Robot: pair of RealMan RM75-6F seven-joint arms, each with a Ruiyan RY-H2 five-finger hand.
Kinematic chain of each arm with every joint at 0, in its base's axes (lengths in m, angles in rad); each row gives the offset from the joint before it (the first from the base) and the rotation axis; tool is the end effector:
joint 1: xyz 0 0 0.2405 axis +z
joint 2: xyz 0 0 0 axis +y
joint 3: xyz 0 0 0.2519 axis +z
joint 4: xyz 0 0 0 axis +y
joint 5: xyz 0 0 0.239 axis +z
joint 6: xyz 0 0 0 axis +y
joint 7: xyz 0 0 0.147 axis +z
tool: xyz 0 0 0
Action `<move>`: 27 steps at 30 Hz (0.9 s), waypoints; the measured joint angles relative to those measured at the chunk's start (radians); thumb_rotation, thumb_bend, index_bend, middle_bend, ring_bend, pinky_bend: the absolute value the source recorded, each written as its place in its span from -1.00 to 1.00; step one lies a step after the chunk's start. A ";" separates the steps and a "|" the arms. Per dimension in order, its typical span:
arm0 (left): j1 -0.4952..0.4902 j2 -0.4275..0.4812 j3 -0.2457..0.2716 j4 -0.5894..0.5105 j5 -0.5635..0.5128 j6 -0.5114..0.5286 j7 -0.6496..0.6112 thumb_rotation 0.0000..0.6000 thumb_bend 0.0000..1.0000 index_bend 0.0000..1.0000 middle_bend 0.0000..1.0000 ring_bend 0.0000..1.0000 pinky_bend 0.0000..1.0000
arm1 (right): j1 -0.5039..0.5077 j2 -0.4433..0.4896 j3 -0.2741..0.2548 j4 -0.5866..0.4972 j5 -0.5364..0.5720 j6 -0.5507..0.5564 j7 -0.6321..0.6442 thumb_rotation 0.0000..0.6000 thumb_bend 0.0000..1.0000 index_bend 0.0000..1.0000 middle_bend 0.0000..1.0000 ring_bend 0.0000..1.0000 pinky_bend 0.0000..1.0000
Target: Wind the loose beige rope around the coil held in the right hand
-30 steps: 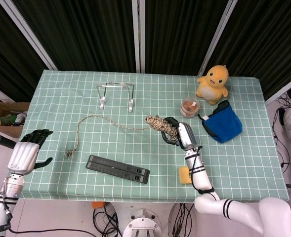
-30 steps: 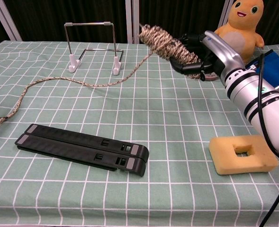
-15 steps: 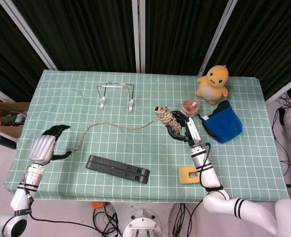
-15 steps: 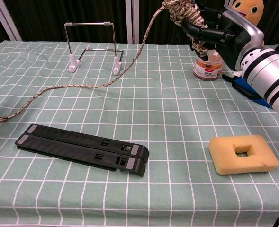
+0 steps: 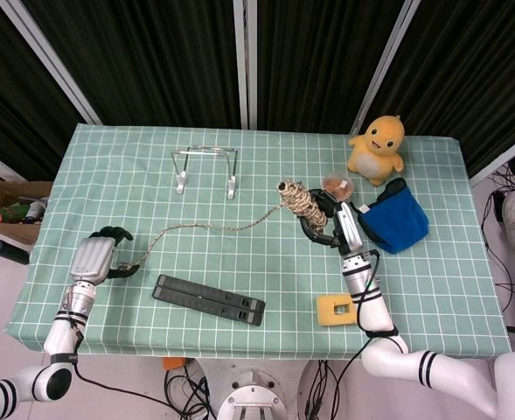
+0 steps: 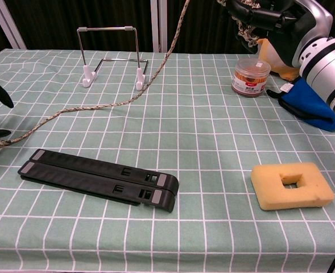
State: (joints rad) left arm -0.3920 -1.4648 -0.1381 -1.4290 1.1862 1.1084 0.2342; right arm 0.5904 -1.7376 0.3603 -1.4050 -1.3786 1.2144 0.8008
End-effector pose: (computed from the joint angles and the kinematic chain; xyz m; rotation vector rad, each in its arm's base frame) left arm -0.2812 0.2908 0.0035 -1.5410 -1.0694 -0.7725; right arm -0.1113 -0.3466 -0.0268 1.0361 -1.8001 2.0280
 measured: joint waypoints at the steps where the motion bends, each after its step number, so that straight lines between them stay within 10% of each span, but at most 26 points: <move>1: -0.002 -0.004 0.002 0.005 -0.009 -0.003 0.015 0.57 -0.63 -0.28 -0.43 -0.55 -0.31 | 0.001 0.001 0.001 -0.001 0.003 -0.002 -0.002 1.00 0.40 0.75 0.47 0.35 0.81; 27: -0.016 -0.062 0.053 0.044 -0.089 0.007 0.245 0.57 -0.42 -0.06 -0.32 -0.48 -0.25 | 0.000 -0.017 -0.003 0.014 0.028 0.017 -0.047 1.00 0.48 0.75 0.48 0.35 0.81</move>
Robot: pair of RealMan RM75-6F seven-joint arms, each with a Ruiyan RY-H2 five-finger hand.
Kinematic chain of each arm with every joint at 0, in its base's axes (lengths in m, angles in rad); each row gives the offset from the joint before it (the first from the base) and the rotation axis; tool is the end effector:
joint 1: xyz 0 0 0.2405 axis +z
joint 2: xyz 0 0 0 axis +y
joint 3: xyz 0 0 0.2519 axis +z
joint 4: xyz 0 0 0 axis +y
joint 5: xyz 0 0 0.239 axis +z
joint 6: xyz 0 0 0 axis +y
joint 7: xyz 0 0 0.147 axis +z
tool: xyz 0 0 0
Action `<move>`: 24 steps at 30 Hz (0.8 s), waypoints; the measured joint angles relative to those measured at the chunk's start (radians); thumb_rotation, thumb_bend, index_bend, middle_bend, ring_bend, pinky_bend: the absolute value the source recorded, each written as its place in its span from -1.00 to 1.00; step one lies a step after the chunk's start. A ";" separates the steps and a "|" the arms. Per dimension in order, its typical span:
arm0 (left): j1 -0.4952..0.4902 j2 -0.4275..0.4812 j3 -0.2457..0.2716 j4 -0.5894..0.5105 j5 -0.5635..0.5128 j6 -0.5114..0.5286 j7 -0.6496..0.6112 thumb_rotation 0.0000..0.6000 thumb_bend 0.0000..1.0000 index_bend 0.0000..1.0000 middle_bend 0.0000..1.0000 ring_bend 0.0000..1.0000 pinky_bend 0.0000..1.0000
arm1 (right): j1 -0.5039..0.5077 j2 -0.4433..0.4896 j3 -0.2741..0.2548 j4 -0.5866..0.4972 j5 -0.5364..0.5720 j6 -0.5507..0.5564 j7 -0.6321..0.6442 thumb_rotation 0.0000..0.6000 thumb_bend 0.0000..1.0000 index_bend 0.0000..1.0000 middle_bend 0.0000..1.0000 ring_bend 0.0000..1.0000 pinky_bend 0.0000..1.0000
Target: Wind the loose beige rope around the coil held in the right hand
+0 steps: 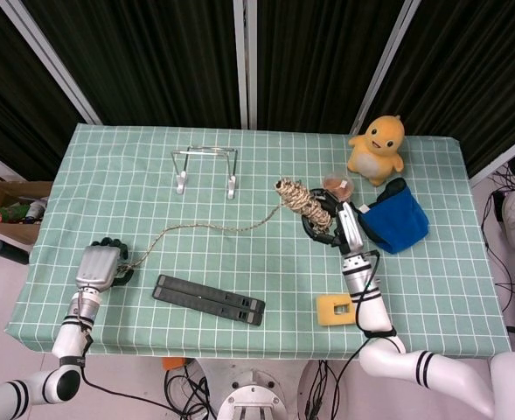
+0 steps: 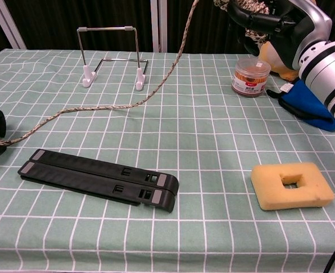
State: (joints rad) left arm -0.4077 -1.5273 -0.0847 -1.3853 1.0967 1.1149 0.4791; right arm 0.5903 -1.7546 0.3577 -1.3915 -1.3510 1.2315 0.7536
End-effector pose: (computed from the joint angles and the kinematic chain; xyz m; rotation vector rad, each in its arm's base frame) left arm -0.2917 0.2799 -0.0197 -1.6217 -0.9448 -0.5486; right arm -0.1149 -0.3467 -0.0297 1.0196 -1.7654 1.9991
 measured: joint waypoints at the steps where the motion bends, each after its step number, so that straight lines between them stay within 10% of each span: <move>1: -0.001 -0.002 0.001 0.000 -0.001 -0.001 0.003 0.57 -0.41 -0.06 -0.31 -0.48 -0.25 | -0.001 0.000 -0.001 0.000 0.000 0.001 -0.001 1.00 0.48 0.75 0.48 0.35 0.81; 10: -0.003 -0.013 0.006 0.009 0.010 0.007 0.001 1.00 -0.26 0.04 -0.25 -0.43 -0.19 | -0.004 -0.004 -0.001 0.011 0.002 0.007 0.000 1.00 0.49 0.75 0.48 0.35 0.81; 24: 0.004 -0.040 -0.001 0.040 0.049 0.041 -0.050 1.00 -0.01 0.29 -0.05 -0.23 0.03 | -0.004 -0.011 -0.003 0.022 0.001 0.007 0.000 1.00 0.49 0.75 0.48 0.35 0.81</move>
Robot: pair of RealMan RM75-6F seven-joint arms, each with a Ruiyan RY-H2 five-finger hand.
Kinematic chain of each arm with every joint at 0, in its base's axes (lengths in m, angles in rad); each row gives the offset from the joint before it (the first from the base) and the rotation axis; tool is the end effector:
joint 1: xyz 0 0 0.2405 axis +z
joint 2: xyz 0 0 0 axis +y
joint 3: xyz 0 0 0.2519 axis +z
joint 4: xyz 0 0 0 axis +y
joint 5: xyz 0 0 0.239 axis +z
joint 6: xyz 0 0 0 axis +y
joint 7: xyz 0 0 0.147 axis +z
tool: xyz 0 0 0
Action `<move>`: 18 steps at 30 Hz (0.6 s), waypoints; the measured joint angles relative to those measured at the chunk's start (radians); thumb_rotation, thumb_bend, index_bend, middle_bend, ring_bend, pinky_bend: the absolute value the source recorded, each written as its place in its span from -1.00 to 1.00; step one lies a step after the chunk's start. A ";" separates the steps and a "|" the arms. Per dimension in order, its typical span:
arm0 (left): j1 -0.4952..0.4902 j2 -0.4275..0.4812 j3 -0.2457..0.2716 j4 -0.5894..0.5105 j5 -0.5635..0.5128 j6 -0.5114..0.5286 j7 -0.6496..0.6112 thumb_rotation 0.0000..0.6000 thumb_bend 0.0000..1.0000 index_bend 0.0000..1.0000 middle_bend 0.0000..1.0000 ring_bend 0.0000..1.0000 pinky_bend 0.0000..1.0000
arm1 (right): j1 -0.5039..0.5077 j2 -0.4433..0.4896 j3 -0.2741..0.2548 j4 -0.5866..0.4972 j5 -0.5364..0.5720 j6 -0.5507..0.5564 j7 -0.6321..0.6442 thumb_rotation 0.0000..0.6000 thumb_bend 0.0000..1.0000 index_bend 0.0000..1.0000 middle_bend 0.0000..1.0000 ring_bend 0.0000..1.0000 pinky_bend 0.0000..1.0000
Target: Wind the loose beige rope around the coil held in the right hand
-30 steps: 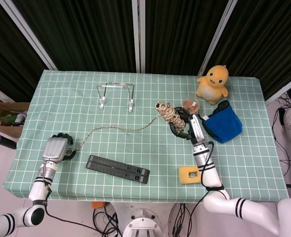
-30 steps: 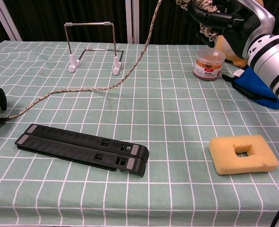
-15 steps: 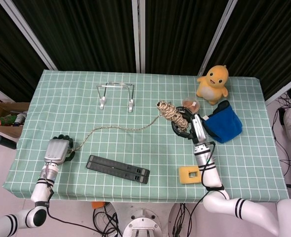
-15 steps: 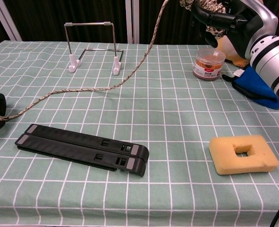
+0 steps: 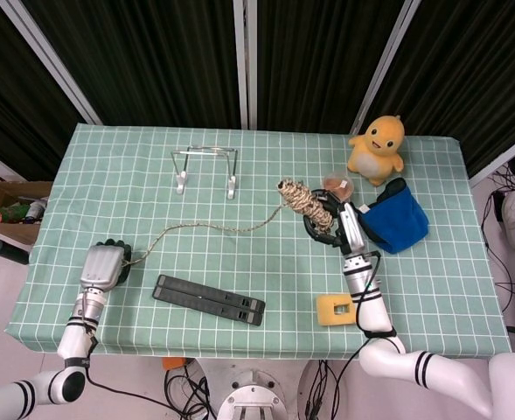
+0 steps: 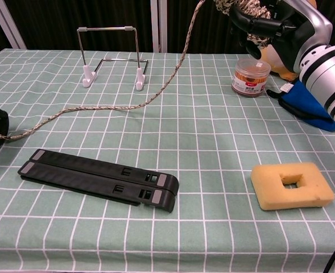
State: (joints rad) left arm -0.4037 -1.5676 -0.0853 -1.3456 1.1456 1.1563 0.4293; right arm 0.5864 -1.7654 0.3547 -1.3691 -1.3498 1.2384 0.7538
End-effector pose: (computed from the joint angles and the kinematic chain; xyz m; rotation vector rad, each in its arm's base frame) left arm -0.2861 0.2808 -0.0251 -1.6011 -0.9307 -0.6195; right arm -0.1201 -0.3471 -0.0320 1.0101 -1.7536 1.9901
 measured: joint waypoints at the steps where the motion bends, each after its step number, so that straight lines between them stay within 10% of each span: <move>1: 0.001 -0.001 -0.002 0.000 0.006 0.005 -0.012 1.00 0.01 0.30 -0.03 -0.20 0.06 | 0.000 0.000 0.000 -0.001 -0.001 0.001 0.000 1.00 0.48 0.75 0.48 0.35 0.81; 18: -0.002 0.121 -0.074 -0.202 0.174 0.089 -0.329 1.00 0.01 0.54 0.42 0.28 0.50 | 0.031 0.005 0.025 -0.005 0.008 -0.019 -0.059 1.00 0.48 0.76 0.48 0.35 0.81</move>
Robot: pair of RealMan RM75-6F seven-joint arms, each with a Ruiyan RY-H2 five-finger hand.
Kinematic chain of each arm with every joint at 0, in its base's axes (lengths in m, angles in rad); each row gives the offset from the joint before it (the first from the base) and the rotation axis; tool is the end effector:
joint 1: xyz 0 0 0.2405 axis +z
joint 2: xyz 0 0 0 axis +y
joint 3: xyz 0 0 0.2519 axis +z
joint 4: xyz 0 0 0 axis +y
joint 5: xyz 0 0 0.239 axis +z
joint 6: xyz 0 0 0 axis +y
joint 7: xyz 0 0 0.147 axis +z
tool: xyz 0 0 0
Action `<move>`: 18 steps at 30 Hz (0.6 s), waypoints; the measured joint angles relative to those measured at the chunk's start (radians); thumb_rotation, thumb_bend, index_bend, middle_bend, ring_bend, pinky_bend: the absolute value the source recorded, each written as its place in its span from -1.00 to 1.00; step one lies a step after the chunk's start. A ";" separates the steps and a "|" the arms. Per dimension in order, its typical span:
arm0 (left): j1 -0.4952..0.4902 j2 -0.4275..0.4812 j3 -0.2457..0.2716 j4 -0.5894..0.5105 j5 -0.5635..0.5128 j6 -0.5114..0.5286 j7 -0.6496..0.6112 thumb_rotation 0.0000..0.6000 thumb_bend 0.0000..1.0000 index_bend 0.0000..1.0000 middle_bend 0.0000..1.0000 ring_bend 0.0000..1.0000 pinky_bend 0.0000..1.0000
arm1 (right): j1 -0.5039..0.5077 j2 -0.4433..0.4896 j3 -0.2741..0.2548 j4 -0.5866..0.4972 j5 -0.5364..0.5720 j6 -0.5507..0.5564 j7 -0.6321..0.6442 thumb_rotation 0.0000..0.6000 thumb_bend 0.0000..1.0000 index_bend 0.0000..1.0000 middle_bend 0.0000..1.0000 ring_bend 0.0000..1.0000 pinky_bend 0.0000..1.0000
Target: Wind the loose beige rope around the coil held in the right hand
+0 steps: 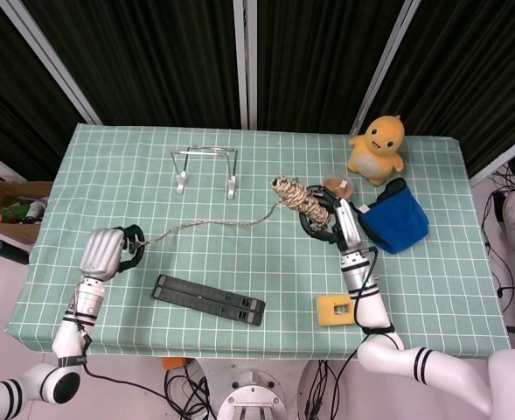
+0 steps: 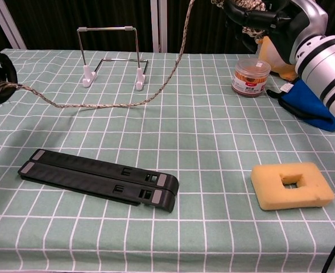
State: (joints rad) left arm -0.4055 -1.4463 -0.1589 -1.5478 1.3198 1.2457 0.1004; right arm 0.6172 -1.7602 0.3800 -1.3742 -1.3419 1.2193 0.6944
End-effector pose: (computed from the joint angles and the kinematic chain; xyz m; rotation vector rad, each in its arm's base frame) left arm -0.2265 0.2913 0.0188 -1.5010 -1.0574 -1.0974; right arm -0.1078 -0.3560 -0.0279 1.0641 -1.7025 1.9772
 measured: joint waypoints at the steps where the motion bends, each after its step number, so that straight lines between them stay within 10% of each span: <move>1: -0.004 0.018 -0.002 -0.029 0.005 -0.004 0.003 1.00 0.01 0.55 0.42 0.28 0.50 | 0.006 -0.001 0.006 0.001 0.005 -0.004 -0.014 1.00 0.48 0.76 0.48 0.35 0.81; 10: -0.069 0.253 -0.064 -0.382 0.062 -0.056 0.034 1.00 0.02 0.58 0.47 0.32 0.57 | 0.099 -0.047 0.057 0.077 0.074 -0.060 -0.209 1.00 0.50 0.76 0.48 0.36 0.81; 18: -0.224 0.462 -0.231 -0.605 -0.056 -0.221 -0.016 1.00 0.02 0.59 0.47 0.32 0.58 | 0.174 -0.144 0.046 0.197 0.070 -0.093 -0.253 1.00 0.49 0.76 0.48 0.35 0.81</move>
State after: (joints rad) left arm -0.6296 -0.9848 -0.3898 -2.1533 1.2640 1.0245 0.0847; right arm 0.7909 -1.9042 0.4258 -1.1773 -1.2717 1.1265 0.4411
